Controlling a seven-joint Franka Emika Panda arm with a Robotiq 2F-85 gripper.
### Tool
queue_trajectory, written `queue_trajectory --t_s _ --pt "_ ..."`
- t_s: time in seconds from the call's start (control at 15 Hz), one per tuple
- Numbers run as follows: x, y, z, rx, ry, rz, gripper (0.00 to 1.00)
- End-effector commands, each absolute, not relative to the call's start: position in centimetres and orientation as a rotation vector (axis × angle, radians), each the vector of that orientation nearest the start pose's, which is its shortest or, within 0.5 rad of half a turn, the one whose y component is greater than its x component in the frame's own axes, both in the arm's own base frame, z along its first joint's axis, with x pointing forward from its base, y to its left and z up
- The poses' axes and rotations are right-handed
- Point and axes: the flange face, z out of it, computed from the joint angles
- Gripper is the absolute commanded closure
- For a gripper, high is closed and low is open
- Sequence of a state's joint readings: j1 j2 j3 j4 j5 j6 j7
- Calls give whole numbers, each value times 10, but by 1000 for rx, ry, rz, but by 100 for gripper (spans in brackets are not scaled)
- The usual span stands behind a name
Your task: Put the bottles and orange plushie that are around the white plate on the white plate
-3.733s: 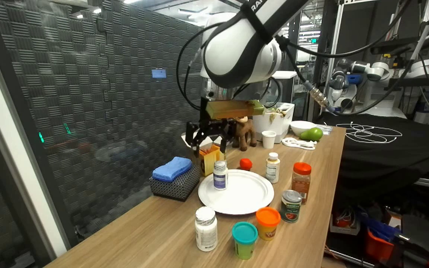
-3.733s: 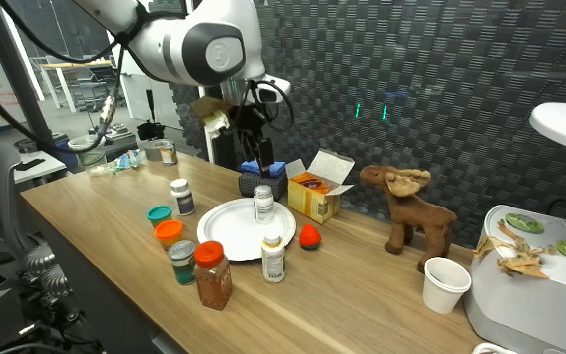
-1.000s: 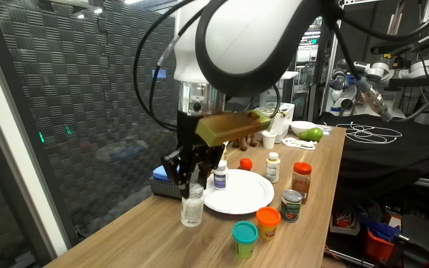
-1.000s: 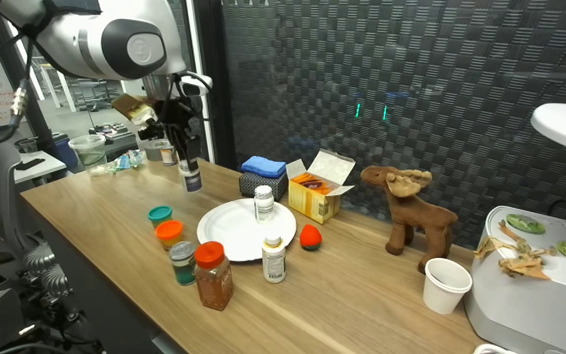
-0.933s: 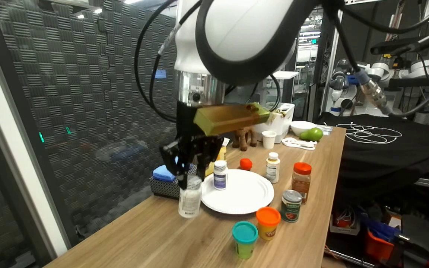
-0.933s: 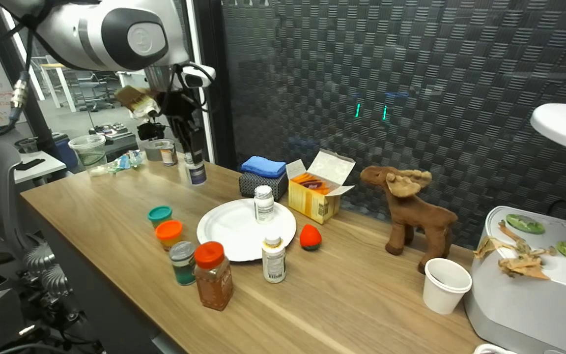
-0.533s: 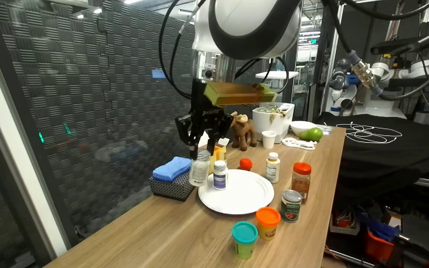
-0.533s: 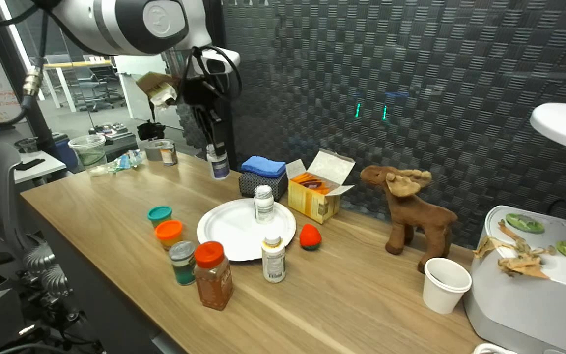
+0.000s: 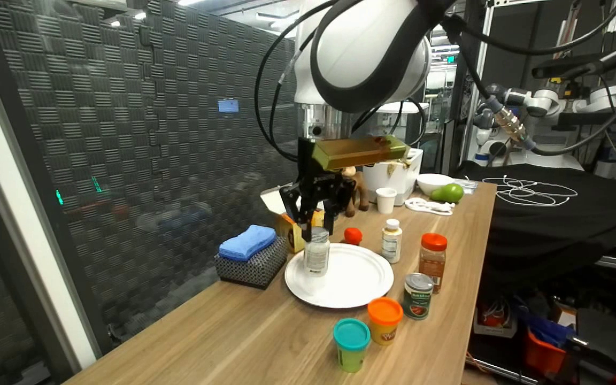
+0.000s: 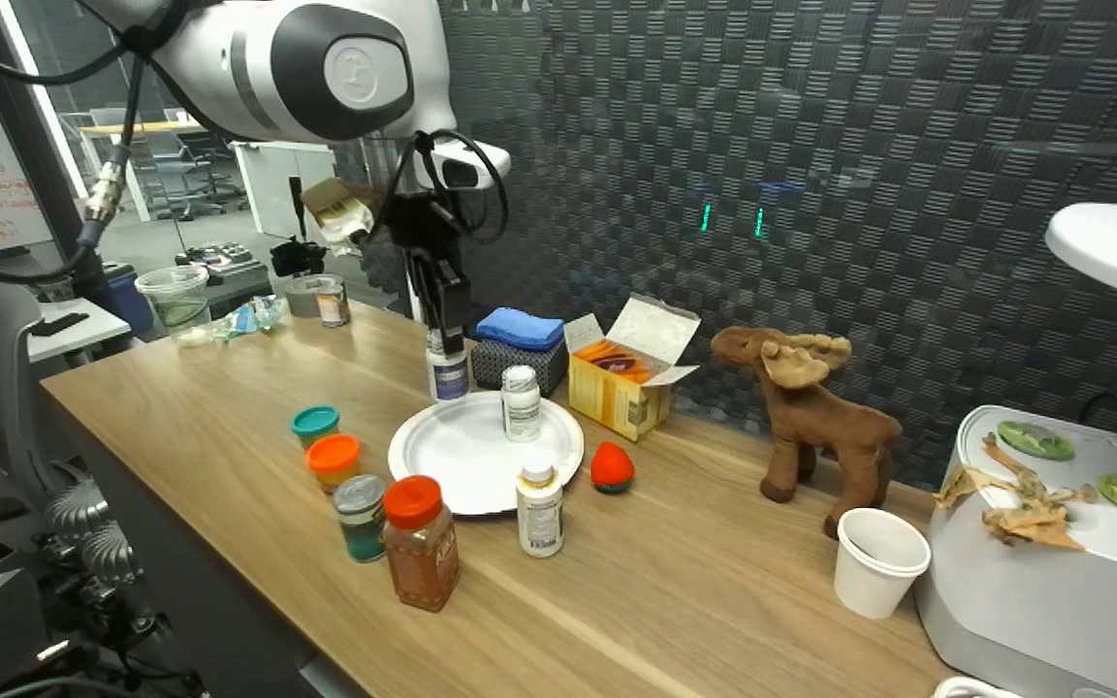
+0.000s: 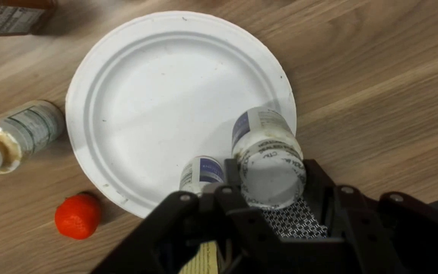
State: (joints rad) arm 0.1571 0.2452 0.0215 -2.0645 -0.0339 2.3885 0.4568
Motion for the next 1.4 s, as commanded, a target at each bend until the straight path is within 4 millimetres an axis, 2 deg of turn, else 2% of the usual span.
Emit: queue_trajectory --t_s 0.0,0.47,0.87,1.0,1.07,1.2,1.33 --pt "592 107 315 -3136 405 -99 80" --pt "606 105 293 -3208 362 -109 80" --pt "615 107 289 -3193 362 -128 80" --pt "617 107 289 -3199 359 -131 77" --pt "616 108 290 -3202 354 -128 30" --pt "614 110 294 -3202 345 -139 23" --pt "612 115 299 -3199 335 -148 7"
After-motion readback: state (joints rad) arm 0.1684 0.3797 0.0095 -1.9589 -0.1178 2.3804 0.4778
